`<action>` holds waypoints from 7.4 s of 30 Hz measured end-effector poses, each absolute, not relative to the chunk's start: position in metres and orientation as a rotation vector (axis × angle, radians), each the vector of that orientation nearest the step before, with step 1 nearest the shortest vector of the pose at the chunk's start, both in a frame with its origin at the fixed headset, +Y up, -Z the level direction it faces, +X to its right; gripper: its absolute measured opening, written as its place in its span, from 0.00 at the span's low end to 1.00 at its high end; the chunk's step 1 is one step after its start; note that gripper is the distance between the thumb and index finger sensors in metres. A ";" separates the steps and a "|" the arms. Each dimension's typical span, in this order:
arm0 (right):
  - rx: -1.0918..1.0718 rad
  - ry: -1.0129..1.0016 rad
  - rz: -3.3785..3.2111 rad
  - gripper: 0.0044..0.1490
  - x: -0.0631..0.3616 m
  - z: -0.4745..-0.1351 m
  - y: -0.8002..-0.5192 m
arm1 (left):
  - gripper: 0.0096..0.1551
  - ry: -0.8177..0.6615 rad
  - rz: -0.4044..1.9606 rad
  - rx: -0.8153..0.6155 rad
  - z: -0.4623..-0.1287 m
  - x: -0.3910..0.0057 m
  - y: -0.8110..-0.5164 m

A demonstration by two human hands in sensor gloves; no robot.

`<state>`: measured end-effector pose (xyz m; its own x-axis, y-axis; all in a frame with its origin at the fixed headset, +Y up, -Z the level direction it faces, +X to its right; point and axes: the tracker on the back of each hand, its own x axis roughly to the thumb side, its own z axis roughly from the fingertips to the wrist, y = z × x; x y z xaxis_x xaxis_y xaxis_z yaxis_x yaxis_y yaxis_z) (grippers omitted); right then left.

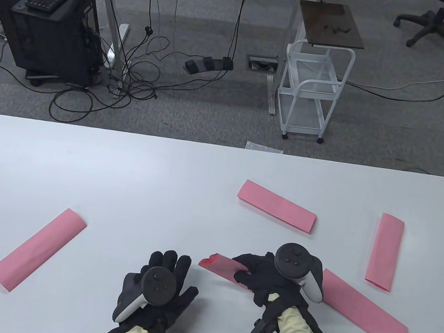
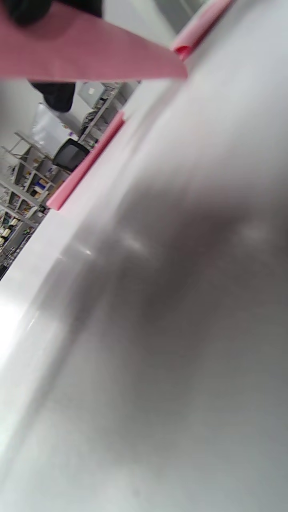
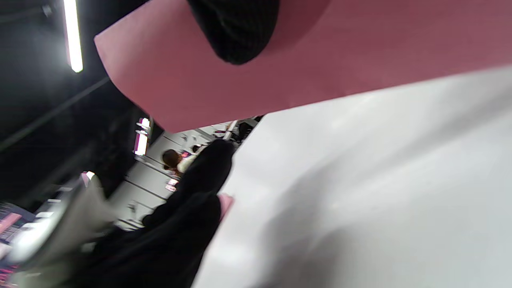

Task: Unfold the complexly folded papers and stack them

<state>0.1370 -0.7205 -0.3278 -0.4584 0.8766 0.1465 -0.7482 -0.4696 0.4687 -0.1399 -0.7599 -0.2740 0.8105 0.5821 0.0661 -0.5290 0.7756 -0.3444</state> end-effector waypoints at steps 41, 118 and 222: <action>0.482 0.330 1.538 0.56 0.160 -0.316 -0.736 | 0.27 0.105 1.634 -0.067 -0.285 -0.190 -0.768; -0.114 0.380 1.723 0.26 0.195 -0.390 -0.728 | 0.18 -0.443 0.957 -0.574 -0.274 -0.180 -0.764; 0.795 0.968 2.631 0.45 0.086 -0.284 -0.790 | 0.58 -0.375 0.174 -0.801 -0.262 -0.132 -0.814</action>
